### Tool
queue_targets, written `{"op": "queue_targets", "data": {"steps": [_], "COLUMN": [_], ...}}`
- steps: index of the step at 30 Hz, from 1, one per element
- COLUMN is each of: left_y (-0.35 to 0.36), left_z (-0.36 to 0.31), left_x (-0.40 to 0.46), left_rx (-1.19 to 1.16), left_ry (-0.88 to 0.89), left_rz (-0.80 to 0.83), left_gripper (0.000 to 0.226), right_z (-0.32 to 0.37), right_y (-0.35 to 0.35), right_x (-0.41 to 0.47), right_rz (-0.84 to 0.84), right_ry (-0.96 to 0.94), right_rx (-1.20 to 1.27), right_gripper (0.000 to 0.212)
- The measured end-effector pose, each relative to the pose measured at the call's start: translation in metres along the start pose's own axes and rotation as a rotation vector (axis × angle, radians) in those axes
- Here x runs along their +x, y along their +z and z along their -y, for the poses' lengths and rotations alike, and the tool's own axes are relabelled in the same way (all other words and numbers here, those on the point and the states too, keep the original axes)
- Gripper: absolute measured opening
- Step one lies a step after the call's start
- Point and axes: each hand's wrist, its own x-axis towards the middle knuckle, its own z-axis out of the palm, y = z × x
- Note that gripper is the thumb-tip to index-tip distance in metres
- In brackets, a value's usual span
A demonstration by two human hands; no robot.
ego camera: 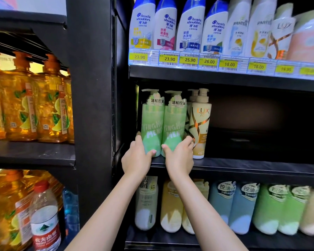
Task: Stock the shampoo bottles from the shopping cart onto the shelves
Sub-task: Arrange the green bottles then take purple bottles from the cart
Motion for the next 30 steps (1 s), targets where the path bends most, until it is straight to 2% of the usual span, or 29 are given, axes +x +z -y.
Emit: {"op": "queue_targets", "data": {"steps": [6,10,13,15,18,20,24,30], "left_y": [0.002,-0.001,-0.004,-0.008,-0.015,-0.023,-0.035,-0.077], "left_z": [0.001,0.0,0.001,0.011,0.033,0.053,0.115,0.216], "left_x": [0.0,-0.003,-0.016,-0.038,-0.094,-0.139,-0.24,-0.392], "left_rx": [0.028,0.077,0.126,0.176,0.342,0.38,0.436,0.513], "left_ry": [-0.001,0.041,0.152,0.23,0.404,0.428,0.356,0.154], "left_rz": [0.034,0.045,-0.002,-0.005,-0.004,0.07,0.277,0.576], "left_gripper": [0.046,0.047,0.046,0.048,0.066,0.068,0.064,0.065], "right_z": [-0.002,-0.004,-0.009,-0.02,-0.052,-0.075,-0.121,-0.156], "right_y": [0.003,-0.002,-0.016,-0.029,-0.046,-0.055,-0.054,-0.031], "right_x": [0.002,0.0,-0.009,-0.027,-0.072,-0.108,-0.195,-0.338], "right_rz": [0.023,0.072,0.11,0.123,0.192,0.275,0.432,0.811], "right_ry": [0.01,-0.034,-0.131,-0.238,-0.459,-0.502,-0.536,-0.603], "right_rx": [-0.013,0.024,0.028,-0.059,-0.214,-0.251,-0.386,-0.454], "right_gripper": [0.061,0.056,0.06,0.063,0.062,0.061,0.058,0.056]}}
